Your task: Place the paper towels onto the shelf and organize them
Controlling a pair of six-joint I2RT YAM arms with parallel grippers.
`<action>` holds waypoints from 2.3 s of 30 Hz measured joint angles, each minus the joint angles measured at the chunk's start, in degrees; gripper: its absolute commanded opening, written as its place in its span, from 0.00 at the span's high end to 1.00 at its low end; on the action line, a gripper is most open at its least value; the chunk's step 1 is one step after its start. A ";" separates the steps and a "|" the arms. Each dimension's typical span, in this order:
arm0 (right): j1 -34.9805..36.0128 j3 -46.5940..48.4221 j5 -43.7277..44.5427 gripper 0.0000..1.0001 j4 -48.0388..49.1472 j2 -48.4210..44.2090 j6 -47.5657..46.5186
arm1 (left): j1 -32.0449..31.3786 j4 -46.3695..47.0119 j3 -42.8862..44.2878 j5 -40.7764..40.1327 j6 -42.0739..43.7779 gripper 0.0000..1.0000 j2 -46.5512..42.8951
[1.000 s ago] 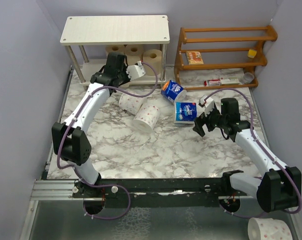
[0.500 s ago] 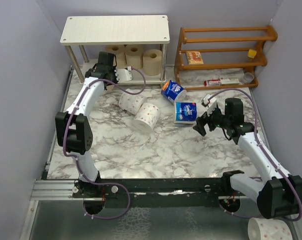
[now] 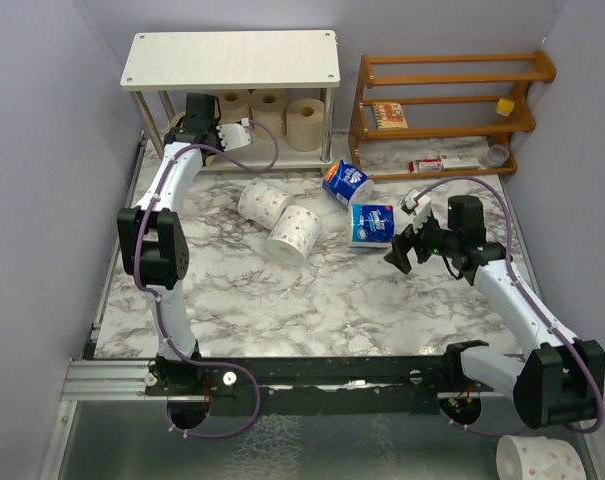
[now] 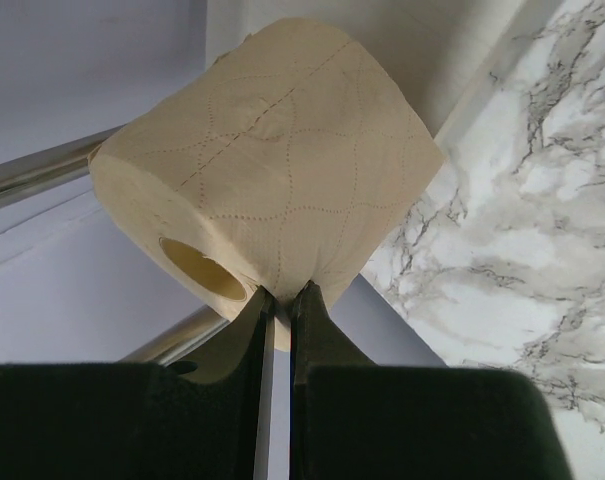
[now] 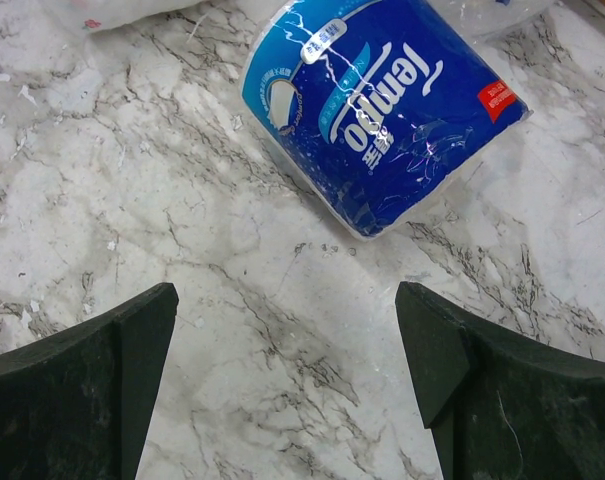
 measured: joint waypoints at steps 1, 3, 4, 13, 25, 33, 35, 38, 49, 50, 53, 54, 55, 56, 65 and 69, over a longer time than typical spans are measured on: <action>0.00 0.00 0.00 0.08 0.02 0.20 0.00 | 0.26 0.26 0.87 -0.11 0.02 0.99 0.96; 0.00 0.00 0.00 0.07 0.02 0.44 -0.02 | 0.59 0.98 1.68 -0.55 0.17 0.89 2.29; 0.00 0.00 0.00 0.07 0.02 0.61 -0.02 | 0.72 1.42 1.81 -0.90 0.26 0.73 2.78; 0.00 0.00 0.00 0.08 0.00 2.23 0.00 | 1.92 5.64 2.05 -4.44 1.29 0.01 4.70; 0.00 0.00 -0.02 0.08 0.00 2.10 0.00 | -9.90 8.87 -9.66 -10.64 -3.54 0.01 -10.32; 0.00 0.00 0.68 0.08 0.26 -1.03 0.70 | -31.50 8.31 -29.29 -13.51 -24.30 0.01 -39.80; 0.00 0.00 2.45 0.07 0.52 -1.95 1.14 | -31.87 7.23 -32.13 -12.41 -32.59 0.01 -44.04; 0.00 0.11 7.04 0.05 0.81 -3.19 2.01 | -31.45 8.11 -38.88 -10.56 -42.47 0.01 -48.59; -0.15 8.17 6.16 0.10 -2.62 1.25 10.10 | -31.47 18.97 -58.40 -2.05 -64.43 0.01 -57.81; -0.22 8.15 5.77 0.10 -2.95 2.10 10.69 | -31.30 19.39 -58.21 -1.92 -65.57 0.01 -57.35; -0.26 8.02 3.93 0.10 -3.30 4.76 12.17 | -30.82 20.59 -58.12 -1.73 -68.35 0.01 -56.22; -0.26 7.96 3.26 0.10 -3.41 5.79 12.48 | -30.62 20.63 -58.10 -1.75 -69.13 0.01 -55.82; -0.26 7.91 2.73 0.10 -3.56 6.75 12.63 | -30.45 20.63 -58.10 -1.86 -69.79 0.01 -55.60; -0.26 7.91 2.34 0.10 -3.61 7.43 12.74 | -30.34 20.61 -58.12 -2.38 -70.49 0.01 -55.54; -0.26 7.91 0.26 0.11 -1.36 14.29 13.25 | -29.14 19.58 -58.10 -8.90 -72.61 0.01 -53.68; -0.26 8.37 -1.22 0.15 0.28 18.93 13.25 | -28.15 20.68 -58.45 -8.50 -72.70 0.01 -54.45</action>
